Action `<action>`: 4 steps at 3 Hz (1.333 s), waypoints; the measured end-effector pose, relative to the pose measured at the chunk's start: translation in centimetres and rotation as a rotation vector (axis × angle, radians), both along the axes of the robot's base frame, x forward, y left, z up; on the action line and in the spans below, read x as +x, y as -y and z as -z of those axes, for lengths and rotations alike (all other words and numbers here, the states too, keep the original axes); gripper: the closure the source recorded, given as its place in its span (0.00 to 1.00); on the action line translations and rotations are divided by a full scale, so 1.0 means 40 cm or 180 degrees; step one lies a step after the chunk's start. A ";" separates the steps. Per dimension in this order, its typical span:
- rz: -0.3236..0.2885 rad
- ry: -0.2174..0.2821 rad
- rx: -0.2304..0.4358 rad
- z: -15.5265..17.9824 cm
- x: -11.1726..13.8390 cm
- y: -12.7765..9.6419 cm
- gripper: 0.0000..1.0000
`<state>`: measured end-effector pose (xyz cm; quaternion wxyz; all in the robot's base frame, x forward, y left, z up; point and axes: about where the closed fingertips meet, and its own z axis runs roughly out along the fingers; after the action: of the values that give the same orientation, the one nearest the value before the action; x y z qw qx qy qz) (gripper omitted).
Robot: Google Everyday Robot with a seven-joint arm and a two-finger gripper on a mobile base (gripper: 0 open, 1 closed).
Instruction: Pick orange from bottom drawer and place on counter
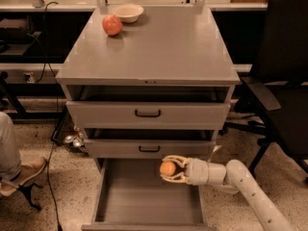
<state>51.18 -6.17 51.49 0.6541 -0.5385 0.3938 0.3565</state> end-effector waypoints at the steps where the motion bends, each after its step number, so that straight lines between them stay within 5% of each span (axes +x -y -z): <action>1: 0.0110 0.0122 0.0068 -0.079 0.004 0.035 1.00; 2: 0.0322 0.0348 -0.0153 -0.210 -0.009 0.078 1.00; 3: 0.0547 0.0580 -0.0647 -0.425 -0.021 0.134 1.00; 4: 0.0653 0.0627 -0.0957 -0.564 0.004 0.166 1.00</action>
Offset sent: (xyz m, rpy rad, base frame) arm -0.0193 -0.0654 0.1931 -0.2326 -0.2575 -0.2131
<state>51.33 -12.80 74.06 0.6346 -0.6194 0.4295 0.1709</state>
